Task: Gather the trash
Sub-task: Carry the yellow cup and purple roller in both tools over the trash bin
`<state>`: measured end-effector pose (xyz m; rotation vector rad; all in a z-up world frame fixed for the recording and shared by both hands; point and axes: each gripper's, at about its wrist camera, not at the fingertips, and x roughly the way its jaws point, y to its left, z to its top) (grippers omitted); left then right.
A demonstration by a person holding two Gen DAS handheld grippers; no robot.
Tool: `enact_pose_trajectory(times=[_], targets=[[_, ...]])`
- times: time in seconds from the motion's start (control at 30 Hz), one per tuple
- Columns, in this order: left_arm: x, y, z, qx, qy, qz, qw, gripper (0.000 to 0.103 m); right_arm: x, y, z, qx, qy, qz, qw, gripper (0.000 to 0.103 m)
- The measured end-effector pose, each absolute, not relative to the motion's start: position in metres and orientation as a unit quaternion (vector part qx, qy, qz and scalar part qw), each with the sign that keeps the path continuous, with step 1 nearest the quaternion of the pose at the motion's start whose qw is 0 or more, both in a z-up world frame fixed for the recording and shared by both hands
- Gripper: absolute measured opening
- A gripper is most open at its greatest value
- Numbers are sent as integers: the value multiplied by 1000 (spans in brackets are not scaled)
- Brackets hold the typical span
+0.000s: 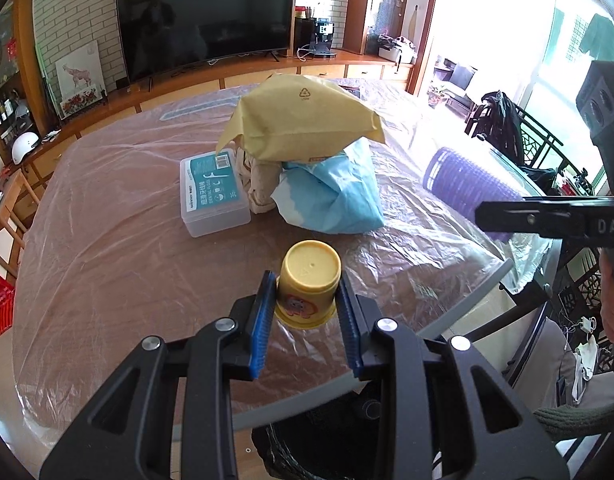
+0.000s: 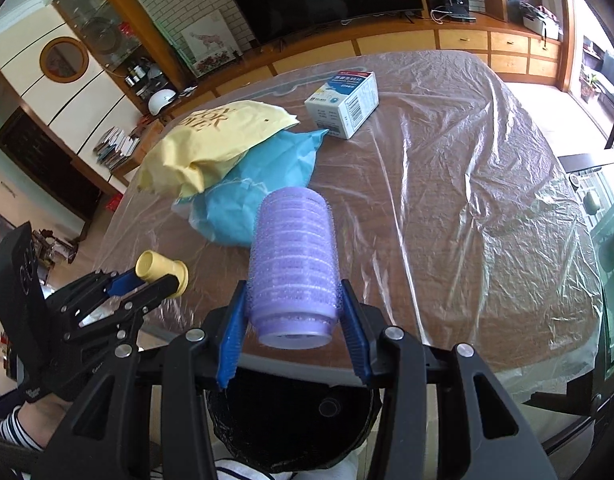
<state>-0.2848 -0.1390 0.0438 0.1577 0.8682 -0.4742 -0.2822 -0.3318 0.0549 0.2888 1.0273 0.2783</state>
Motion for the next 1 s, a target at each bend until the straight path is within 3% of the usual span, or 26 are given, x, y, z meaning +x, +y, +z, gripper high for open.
enact_pose_trajectory(times=[1.0], targets=[[-352,-141,41,98,425,-277,856,32,-354,-305,54,63,516,233,822,43]])
